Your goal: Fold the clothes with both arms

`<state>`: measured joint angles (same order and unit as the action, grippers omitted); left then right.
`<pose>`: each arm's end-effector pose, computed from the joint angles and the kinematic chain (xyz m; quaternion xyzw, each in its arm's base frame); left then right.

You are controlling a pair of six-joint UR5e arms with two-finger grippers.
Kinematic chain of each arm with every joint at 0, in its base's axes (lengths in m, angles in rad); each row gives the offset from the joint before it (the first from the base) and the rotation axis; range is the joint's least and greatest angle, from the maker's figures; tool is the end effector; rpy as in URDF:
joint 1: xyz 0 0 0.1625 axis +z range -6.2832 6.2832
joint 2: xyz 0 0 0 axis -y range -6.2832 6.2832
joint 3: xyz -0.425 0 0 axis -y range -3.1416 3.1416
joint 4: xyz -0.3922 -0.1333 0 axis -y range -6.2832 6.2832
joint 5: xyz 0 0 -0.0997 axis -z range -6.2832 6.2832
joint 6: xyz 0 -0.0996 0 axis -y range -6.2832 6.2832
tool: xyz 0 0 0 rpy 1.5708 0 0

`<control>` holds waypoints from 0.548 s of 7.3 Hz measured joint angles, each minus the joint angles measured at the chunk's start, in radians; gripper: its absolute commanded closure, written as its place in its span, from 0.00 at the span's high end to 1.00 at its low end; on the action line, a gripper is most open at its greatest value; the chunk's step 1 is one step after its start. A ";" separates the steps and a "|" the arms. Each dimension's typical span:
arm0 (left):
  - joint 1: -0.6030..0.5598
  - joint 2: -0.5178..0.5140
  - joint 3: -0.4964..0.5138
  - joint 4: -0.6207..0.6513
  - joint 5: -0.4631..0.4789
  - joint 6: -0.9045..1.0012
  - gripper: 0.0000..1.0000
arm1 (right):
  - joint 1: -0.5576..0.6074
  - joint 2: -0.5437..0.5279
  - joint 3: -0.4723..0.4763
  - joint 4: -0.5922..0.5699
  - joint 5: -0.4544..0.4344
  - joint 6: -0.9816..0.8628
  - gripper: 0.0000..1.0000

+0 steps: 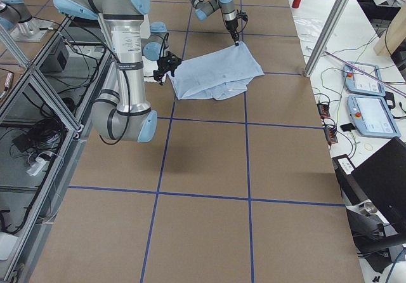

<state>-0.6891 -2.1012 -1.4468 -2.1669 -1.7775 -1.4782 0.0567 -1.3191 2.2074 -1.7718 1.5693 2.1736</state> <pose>0.4771 -0.5392 0.3425 0.0984 0.4764 -0.2089 0.8484 -0.4851 -0.1612 0.2835 -0.0902 -0.3246 0.3051 0.8907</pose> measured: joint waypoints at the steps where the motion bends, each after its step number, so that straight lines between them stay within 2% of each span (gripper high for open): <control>1: -0.044 -0.088 0.154 -0.082 0.007 0.023 0.00 | 0.013 0.003 -0.001 0.000 -0.001 0.000 1.00; 2: -0.075 -0.183 0.320 -0.167 0.023 0.038 0.00 | 0.032 0.010 -0.005 0.000 -0.002 -0.001 1.00; 3: -0.091 -0.256 0.434 -0.216 0.040 0.053 0.43 | 0.054 0.026 -0.018 0.000 -0.009 -0.004 1.00; 4: -0.101 -0.295 0.489 -0.235 0.048 0.063 0.58 | 0.071 0.053 -0.043 0.000 -0.031 -0.006 1.00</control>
<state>-0.7897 -2.3965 -0.9581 -2.4020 -1.7292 -1.4147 0.1276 -1.2661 2.1644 -1.7718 1.5380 2.1673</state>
